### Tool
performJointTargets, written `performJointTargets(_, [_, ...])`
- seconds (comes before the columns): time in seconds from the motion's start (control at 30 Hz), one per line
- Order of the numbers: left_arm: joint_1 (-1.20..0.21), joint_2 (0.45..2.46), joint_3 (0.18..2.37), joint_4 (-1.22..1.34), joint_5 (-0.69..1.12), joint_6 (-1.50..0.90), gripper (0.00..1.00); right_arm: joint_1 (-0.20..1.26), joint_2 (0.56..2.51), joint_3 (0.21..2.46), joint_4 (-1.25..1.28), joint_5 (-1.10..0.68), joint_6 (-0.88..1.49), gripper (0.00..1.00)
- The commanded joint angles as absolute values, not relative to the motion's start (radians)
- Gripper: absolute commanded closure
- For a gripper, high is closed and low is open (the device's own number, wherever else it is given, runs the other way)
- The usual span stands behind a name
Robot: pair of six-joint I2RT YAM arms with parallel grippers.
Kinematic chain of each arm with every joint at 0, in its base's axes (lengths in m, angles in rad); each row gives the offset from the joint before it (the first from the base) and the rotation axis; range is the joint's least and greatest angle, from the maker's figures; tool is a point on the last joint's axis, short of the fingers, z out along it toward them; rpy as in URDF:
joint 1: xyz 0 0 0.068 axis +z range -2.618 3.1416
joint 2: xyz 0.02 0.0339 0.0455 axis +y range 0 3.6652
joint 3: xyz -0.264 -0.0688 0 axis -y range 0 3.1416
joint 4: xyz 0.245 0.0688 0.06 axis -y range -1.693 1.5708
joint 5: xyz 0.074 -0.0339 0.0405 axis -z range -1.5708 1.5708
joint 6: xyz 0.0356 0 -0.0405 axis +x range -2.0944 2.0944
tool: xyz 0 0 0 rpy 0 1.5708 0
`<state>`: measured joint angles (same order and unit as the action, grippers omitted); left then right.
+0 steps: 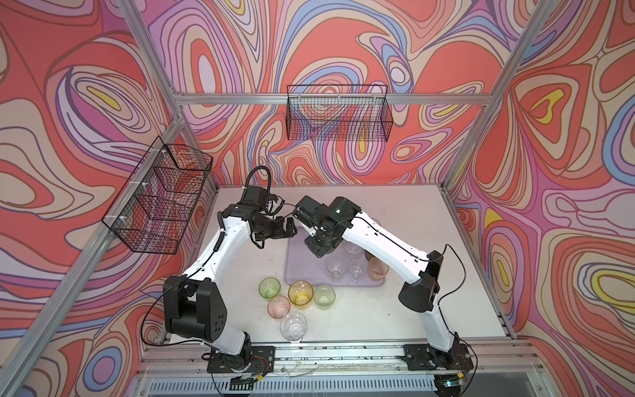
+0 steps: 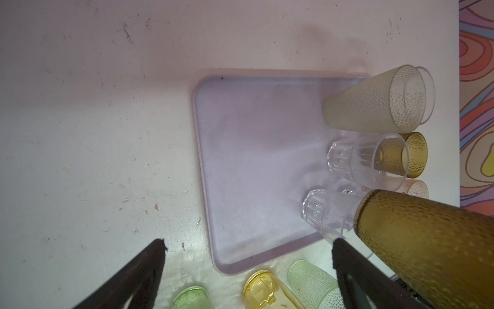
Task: Place the glasses into the tray
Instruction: Place the glass on the tray.
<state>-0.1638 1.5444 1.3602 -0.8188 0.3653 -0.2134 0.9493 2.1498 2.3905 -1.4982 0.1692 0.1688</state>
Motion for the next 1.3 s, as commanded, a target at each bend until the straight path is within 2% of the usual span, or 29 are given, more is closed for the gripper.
performJointTargets(0.0, [-0.161,1.525,1.379,-0.838,0.367,-0.206,0.00,0.936,2.172,2.409,-1.455,0.192,0.147,1.00])
performJointTargets(0.73, [-0.161,1.527,1.379,-0.837,0.371,-0.207,0.00,0.835,2.273,2.348,-1.347,0.116,0.095,1.00])
performJointTargets(1.27, [-0.161,1.527,1.378,-0.837,0.372,-0.209,0.00,0.793,2.326,2.331,-1.379,0.060,0.122,1.00])
